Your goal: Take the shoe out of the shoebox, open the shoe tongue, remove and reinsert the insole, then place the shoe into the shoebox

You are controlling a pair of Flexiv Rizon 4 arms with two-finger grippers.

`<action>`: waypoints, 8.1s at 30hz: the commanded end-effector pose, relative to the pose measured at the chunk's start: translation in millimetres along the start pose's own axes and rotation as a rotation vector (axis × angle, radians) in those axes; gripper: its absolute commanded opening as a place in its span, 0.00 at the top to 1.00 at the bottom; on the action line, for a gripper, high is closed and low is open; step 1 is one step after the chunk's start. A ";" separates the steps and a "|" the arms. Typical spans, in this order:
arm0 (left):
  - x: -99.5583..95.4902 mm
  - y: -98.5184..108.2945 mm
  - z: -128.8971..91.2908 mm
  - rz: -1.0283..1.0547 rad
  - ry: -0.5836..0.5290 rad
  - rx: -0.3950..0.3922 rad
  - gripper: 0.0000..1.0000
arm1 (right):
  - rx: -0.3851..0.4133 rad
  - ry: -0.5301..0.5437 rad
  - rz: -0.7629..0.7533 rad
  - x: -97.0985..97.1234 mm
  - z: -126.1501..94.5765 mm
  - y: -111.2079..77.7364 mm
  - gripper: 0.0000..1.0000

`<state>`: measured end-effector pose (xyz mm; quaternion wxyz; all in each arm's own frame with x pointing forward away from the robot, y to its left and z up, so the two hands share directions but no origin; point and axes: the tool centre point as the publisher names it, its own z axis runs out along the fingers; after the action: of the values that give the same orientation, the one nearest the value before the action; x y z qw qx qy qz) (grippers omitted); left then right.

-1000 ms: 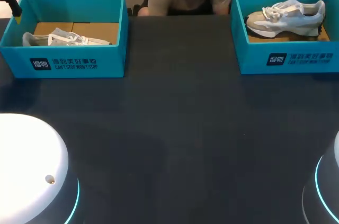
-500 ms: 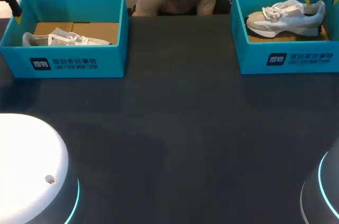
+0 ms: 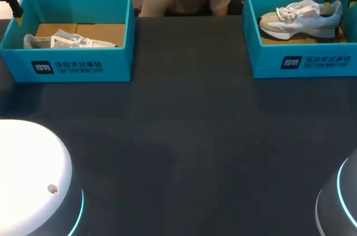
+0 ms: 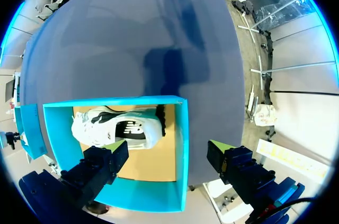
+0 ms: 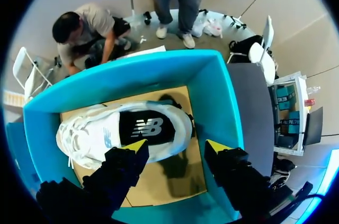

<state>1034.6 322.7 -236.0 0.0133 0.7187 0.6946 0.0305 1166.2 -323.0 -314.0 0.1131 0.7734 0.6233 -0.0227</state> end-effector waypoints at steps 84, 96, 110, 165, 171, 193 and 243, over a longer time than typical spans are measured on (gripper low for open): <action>-0.1 -2.0 -0.8 0.001 0.002 -0.004 0.00 | -0.012 -0.063 -0.102 -37.4 -96.1 -29.2 1.00; -0.1 -2.0 -0.8 0.001 0.002 -0.004 0.00 | -0.044 -0.085 -0.132 -41.2 -146.0 -63.9 1.00; -0.1 -2.0 -0.8 0.001 0.002 -0.004 0.00 | -0.060 -0.096 -0.171 -24.2 -187.5 -108.5 1.00; -0.1 -2.0 -0.8 0.001 0.002 -0.004 0.00 | -0.022 -0.182 -0.140 58.4 -265.4 -300.5 1.00; -0.1 -2.0 -0.8 0.001 0.002 -0.004 0.00 | -0.003 -0.172 -0.141 74.8 -279.2 -341.0 1.00; -0.1 -2.0 -0.8 0.001 0.002 -0.004 0.00 | 0.054 -0.164 -0.173 107.5 -288.5 -397.9 1.00; -0.1 -2.0 -0.8 0.001 0.002 -0.004 0.00 | -0.001 -0.167 -0.143 214.0 -175.5 -459.9 1.00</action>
<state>1034.6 322.7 -236.0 0.0132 0.7187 0.6945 0.0305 748.4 2.5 -231.1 0.1622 0.7225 0.6657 -0.0926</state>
